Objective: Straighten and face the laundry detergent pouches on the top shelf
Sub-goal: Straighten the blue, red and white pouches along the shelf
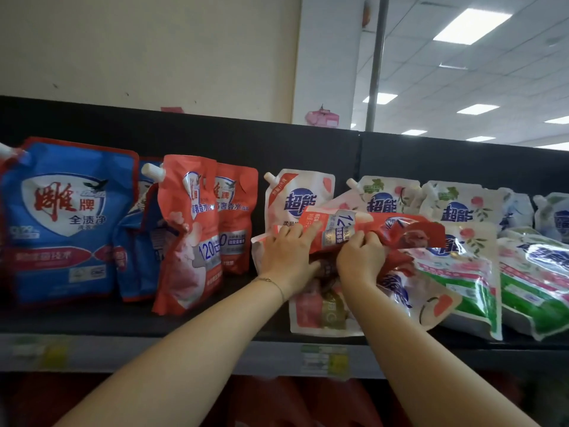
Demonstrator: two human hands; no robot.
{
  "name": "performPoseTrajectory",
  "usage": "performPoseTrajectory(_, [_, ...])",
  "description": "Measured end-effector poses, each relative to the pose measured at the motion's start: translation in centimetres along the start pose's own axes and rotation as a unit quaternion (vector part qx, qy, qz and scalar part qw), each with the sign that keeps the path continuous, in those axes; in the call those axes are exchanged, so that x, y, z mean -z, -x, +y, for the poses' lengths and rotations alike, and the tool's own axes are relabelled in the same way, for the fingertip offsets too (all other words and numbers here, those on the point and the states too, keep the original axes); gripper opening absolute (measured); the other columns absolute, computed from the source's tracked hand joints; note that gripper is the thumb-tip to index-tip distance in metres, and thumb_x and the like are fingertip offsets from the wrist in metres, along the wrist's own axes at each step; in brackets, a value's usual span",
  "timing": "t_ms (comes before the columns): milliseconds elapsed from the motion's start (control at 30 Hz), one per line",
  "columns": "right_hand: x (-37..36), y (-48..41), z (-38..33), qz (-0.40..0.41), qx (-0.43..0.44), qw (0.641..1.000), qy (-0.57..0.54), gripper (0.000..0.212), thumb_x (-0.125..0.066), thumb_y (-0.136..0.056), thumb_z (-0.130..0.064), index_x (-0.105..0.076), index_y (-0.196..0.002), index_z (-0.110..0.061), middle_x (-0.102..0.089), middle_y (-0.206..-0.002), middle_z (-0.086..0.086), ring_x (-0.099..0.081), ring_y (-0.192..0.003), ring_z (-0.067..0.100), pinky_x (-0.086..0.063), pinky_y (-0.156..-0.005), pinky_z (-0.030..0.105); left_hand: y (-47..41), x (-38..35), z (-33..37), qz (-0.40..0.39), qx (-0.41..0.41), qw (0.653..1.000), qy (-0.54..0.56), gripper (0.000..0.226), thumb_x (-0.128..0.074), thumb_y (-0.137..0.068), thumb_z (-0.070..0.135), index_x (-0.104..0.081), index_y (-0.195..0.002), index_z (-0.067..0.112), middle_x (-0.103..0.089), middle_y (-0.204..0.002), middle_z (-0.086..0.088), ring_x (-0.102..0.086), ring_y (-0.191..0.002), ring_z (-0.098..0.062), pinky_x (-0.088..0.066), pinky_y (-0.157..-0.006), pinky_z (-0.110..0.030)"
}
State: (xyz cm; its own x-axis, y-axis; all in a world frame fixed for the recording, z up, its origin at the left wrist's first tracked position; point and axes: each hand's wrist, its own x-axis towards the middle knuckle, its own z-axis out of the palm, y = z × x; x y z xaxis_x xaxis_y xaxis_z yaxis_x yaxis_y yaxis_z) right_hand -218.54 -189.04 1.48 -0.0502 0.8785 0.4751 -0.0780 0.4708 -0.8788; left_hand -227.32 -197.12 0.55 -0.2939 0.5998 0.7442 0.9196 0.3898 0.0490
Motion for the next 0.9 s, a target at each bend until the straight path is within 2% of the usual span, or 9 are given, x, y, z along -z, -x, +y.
performPoseTrajectory(100, [-0.7, 0.9, -0.2, -0.008, 0.047, 0.999, -0.02, 0.025, -0.036, -0.1, -0.02, -0.054, -0.092, -0.003, -0.05, -0.12, 0.017, -0.051, -0.101, 0.028, -0.039, -0.098, 0.037, 0.5, 0.1, -0.5, 0.015, 0.011, 1.0, 0.007, 0.056, -0.059, -0.086, 0.048, -0.04, -0.135, 0.029, -0.048, -0.127, -0.003, -0.042, -0.121, -0.025, -0.038, -0.097, -0.041])
performPoseTrajectory(200, [-1.2, 1.8, -1.6, -0.015, 0.127, 0.992, -0.009, 0.016, -0.037, -0.098, -0.008, -0.047, -0.086, -0.003, -0.046, -0.111, 0.014, -0.04, -0.093, 0.021, -0.029, -0.087, 0.022, 0.6, 0.9, -1.1, 0.036, 0.042, 0.997, 0.05, 0.047, -0.058, -0.087, 0.045, -0.045, -0.126, 0.023, -0.051, -0.119, -0.005, -0.047, -0.111, -0.027, -0.042, -0.091, -0.042])
performPoseTrajectory(300, [-2.3, 3.0, -3.4, -0.046, 0.199, 0.979, -0.014, 0.021, -0.038, -0.098, -0.007, -0.053, -0.088, 0.004, -0.05, -0.107, 0.015, -0.045, -0.091, 0.023, -0.038, -0.087, 0.031, 1.1, 1.7, -2.0, 0.104, 0.065, 0.989, 0.083, 0.039, -0.061, -0.086, 0.033, -0.046, -0.116, 0.013, -0.052, -0.109, -0.008, -0.049, -0.098, -0.027, -0.045, -0.082, -0.042])
performPoseTrajectory(367, [-3.5, 4.1, -4.0, -0.084, 0.241, 0.966, -0.027, 0.023, -0.039, -0.099, -0.007, -0.056, -0.095, 0.008, -0.053, -0.109, 0.018, -0.047, -0.09, 0.021, -0.036, -0.081, 0.024, 1.6, 2.0, -2.8, 0.15, 0.059, 0.984, 0.081, 0.029, -0.06, -0.085, 0.023, -0.049, -0.108, 0.009, -0.051, -0.107, -0.009, -0.05, -0.094, -0.027, -0.045, -0.076, -0.037])
performPoseTrajectory(433, [-4.7, 5.6, -4.4, -0.134, 0.268, 0.953, -0.044, 0.022, -0.039, -0.099, -0.008, -0.055, -0.105, 0.007, -0.052, -0.116, 0.016, -0.048, -0.097, 0.019, -0.037, -0.087, 0.02, 2.3, 2.1, -3.8, 0.184, 0.046, 0.98, 0.056, 0.032, -0.058, -0.083, 0.023, -0.051, -0.111, 0.008, -0.051, -0.112, -0.01, -0.051, -0.098, -0.028, -0.044, -0.076, -0.035])
performPoseTrajectory(533, [-6.3, 7.4, -4.4, -0.185, 0.305, 0.931, -0.083, 0.022, -0.041, -0.098, -0.011, -0.054, -0.111, 0.003, -0.051, -0.118, 0.011, -0.047, -0.101, 0.012, -0.037, -0.092, 0.014, 3.7, 2.0, -5.2, 0.213, 0.05, 0.976, 0.014, 0.057, -0.067, -0.081, 0.028, -0.039, -0.128, 0.012, -0.046, -0.132, -0.011, -0.049, -0.117, -0.029, -0.046, -0.093, -0.043])
performPoseTrajectory(600, [-7.2, 8.1, -4.1, -0.224, 0.299, 0.924, -0.088, 0.024, -0.041, -0.097, -0.013, -0.054, -0.111, 0.001, -0.051, -0.116, 0.008, -0.048, -0.099, 0.01, -0.039, -0.091, 0.013, 4.5, 1.9, -6.1, 0.217, 0.069, 0.973, -0.021, 0.066, -0.072, -0.079, 0.029, -0.033, -0.13, 0.014, -0.045, -0.135, -0.012, -0.048, -0.121, -0.03, -0.047, -0.095, -0.045])
performPoseTrajectory(700, [-8.8, 8.5, -2.5, -0.256, 0.259, 0.93, -0.057, 0.034, -0.036, -0.09, -0.016, -0.059, -0.103, 0.005, -0.057, -0.112, 0.019, -0.054, -0.1, 0.025, -0.037, -0.087, 0.023, 5.5, 1.6, -7.7, 0.202, 0.062, 0.977, -0.041, 0.064, -0.072, -0.078, 0.024, -0.033, -0.129, 0.015, -0.046, -0.133, -0.016, -0.049, -0.12, -0.034, -0.044, -0.097, -0.051])
performPoseTrajectory(900, [-9.0, 7.5, -1.0, -0.307, 0.212, 0.921, 0.115, 0.026, -0.038, -0.098, -0.016, -0.056, -0.101, 0.002, -0.059, -0.109, 0.021, -0.057, -0.098, 0.034, -0.037, -0.076, 0.028, 6.4, 0.7, -8.7, 0.075, 0.098, 0.992, -0.036, 0.055, -0.061, -0.083, 0.023, -0.04, -0.132, 0.011, -0.042, -0.129, -0.013, -0.044, -0.117, -0.033, -0.04, -0.097, -0.051])
